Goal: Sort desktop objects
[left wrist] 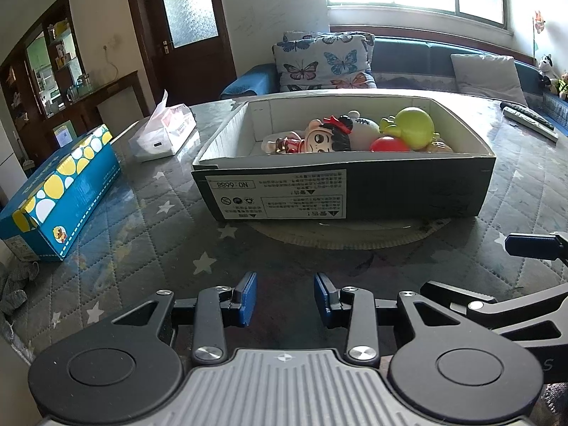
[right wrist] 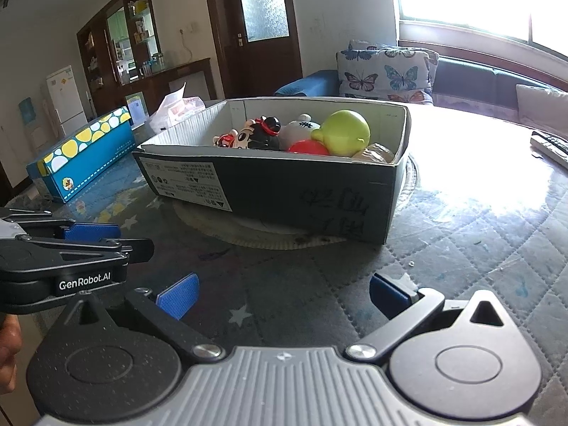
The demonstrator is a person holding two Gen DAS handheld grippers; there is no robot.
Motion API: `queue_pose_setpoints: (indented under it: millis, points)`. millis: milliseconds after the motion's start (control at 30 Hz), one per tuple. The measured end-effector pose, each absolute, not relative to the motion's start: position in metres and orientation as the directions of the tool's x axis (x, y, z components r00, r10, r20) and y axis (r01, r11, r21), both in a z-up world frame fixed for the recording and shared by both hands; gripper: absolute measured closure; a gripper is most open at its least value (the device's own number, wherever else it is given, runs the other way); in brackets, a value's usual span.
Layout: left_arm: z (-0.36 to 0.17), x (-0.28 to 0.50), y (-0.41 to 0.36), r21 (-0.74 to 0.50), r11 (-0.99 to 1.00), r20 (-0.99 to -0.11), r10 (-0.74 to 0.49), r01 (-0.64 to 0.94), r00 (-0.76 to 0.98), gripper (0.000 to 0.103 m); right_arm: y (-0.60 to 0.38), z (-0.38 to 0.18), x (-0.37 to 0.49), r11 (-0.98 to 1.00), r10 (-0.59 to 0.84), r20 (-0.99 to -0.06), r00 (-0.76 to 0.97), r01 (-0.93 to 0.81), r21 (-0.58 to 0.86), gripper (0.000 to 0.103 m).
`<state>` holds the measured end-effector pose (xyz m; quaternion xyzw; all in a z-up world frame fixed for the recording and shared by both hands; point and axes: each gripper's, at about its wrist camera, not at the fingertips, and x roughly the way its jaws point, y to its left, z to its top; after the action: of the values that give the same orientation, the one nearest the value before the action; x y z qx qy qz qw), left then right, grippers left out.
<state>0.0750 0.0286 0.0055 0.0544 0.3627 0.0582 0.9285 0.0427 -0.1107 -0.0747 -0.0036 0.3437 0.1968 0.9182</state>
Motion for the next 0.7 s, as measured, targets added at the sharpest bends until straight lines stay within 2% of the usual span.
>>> queue_pose_setpoints:
  millis: [700]
  points:
    - [0.008,0.091,0.035,0.145,0.986,-0.674,0.157,-0.079,0.722,0.065,-0.103,-0.078,0.06,0.926,0.348,-0.659,0.667,-0.353,0.131,0.0]
